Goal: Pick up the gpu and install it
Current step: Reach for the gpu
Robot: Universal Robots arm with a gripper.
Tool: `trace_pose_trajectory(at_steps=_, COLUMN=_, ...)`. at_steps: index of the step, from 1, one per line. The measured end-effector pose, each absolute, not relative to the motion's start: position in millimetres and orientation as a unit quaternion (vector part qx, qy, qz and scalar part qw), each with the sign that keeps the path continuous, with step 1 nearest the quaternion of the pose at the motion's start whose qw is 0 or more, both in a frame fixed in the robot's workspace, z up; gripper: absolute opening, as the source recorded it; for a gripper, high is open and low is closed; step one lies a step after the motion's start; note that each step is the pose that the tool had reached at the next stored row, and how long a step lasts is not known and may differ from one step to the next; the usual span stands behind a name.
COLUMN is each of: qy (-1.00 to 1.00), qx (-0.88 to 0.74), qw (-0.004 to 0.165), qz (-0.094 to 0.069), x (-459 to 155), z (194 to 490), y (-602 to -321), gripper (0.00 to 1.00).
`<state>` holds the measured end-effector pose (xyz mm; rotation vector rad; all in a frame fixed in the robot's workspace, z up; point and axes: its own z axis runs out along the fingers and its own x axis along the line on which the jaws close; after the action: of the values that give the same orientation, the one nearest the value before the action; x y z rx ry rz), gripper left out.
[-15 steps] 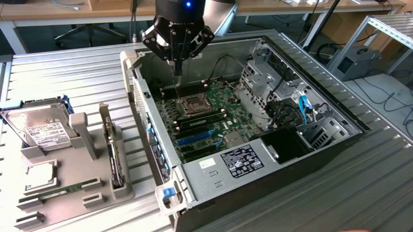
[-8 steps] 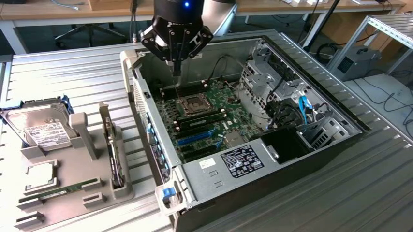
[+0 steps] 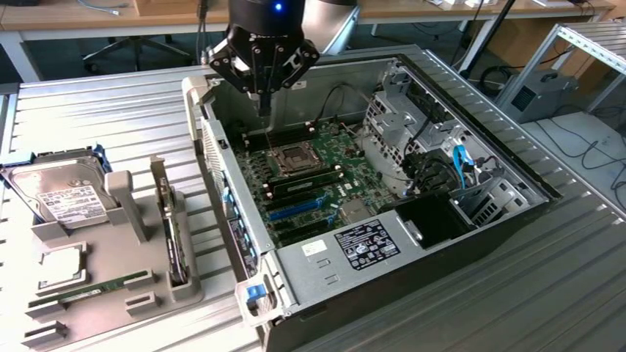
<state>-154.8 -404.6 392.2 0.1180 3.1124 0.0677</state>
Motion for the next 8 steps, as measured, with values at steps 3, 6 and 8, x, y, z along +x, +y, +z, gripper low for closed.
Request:
trace_pose_trajectory(at_steps=3, qy=0.999, qx=0.038, qw=0.013, qz=0.022, x=-155.5, z=392.2, y=-404.6, gripper=0.11)
trace_pose_trajectory(at_steps=6, qy=0.999, qx=0.038, qw=0.013, qz=0.022, x=-156.1, z=392.2, y=-404.6, gripper=0.11)
trace_pose_trajectory(at_steps=8, qy=0.999, qx=0.038, qw=0.013, qz=0.022, x=-156.7, z=392.2, y=-404.6, gripper=0.11)
